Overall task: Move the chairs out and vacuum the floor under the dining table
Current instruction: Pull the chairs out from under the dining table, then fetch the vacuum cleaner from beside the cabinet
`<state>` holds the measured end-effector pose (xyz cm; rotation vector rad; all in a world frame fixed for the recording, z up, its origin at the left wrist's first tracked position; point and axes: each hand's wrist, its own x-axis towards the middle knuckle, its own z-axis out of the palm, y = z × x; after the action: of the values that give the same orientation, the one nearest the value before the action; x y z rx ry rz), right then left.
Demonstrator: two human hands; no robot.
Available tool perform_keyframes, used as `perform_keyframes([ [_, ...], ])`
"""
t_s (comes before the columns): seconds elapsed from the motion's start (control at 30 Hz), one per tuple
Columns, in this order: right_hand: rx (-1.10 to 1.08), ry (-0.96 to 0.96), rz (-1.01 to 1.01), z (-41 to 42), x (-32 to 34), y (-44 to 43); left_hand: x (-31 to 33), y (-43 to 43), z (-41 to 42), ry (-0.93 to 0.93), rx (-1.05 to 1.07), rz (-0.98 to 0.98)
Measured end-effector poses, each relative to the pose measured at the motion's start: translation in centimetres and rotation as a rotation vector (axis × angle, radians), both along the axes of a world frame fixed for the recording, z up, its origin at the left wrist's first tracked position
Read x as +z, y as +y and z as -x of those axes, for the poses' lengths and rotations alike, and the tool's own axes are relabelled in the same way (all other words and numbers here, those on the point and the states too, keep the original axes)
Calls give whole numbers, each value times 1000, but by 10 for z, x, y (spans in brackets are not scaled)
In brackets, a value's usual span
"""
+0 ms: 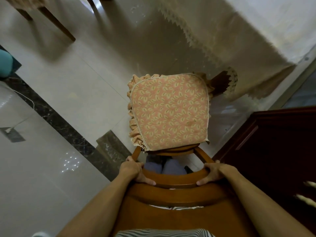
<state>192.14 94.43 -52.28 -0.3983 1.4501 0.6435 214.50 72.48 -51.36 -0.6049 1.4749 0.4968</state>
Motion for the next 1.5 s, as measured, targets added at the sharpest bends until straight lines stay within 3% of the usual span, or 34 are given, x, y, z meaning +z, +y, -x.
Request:
perform_keyframes([
  [0.57, -37, -27, -21, -11, -7, 20, -1, 23, -13, -28, -3, -5],
  [0.73, 11, -33, 22, -11, 1, 16, 8, 11, -17, 32, 215, -9],
  [0.83, -92, 15, 196, -8, 9, 8, 24, 1, -21, 175, 251, 74],
  [1.0, -252, 103, 724, -2, 54, -46, 73, -15, -24, 508, 356, 265],
  [1.27, -59, 120, 1095, -18, 131, -151, 153, -44, -66, 775, 423, 616],
  [1.5, 182, 156, 1264, -43, 183, -213, 203, -77, -109, 839, 472, 834],
])
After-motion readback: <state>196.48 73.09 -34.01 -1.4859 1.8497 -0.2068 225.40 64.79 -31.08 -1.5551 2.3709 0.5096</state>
